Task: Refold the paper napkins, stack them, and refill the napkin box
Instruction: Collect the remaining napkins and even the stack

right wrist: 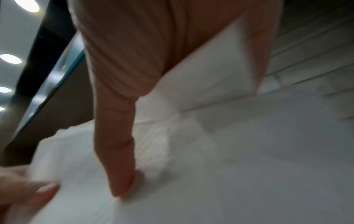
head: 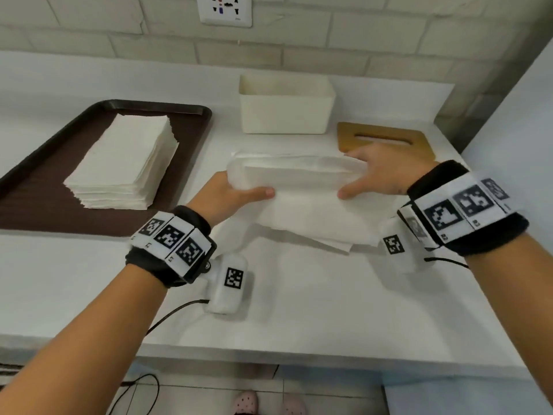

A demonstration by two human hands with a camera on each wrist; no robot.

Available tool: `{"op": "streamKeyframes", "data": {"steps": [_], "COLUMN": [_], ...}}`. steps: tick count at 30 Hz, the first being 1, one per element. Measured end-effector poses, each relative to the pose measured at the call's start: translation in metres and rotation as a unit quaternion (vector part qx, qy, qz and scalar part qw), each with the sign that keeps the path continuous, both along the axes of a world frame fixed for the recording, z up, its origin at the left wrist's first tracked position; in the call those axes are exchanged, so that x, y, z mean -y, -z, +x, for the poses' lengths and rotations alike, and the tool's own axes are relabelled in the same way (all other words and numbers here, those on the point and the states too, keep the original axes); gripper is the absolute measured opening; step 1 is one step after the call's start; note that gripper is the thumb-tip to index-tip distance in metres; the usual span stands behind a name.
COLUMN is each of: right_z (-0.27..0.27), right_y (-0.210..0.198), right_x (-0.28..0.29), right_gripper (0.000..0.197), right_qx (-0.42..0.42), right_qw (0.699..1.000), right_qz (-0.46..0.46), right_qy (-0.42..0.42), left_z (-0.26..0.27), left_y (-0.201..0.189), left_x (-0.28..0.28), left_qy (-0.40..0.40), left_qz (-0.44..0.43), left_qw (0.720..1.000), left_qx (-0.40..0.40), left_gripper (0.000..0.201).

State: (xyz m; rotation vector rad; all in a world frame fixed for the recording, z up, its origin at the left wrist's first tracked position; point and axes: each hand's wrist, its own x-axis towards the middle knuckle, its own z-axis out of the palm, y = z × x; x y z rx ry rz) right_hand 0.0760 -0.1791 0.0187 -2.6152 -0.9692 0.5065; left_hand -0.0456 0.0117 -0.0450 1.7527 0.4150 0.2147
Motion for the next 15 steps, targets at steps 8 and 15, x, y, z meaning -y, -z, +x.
{"op": "streamKeyframes", "data": {"steps": [8, 15], "right_z": [-0.053, -0.091], "right_y": [0.045, 0.094], "right_x": [0.075, 0.107], "right_gripper": [0.017, 0.034], "right_qx": [-0.166, -0.178], "right_qw": [0.915, 0.842], "right_qz": [0.339, 0.471], "right_qy": [0.143, 0.193], "left_z": [-0.056, -0.084], "left_y": [0.026, 0.047], "left_x": [0.037, 0.049], "left_qy": [-0.018, 0.004], "left_qz": [0.02, 0.043], "left_qw": [1.0, 0.999], "left_qx": [-0.01, 0.019], "left_gripper": [0.022, 0.014]}}
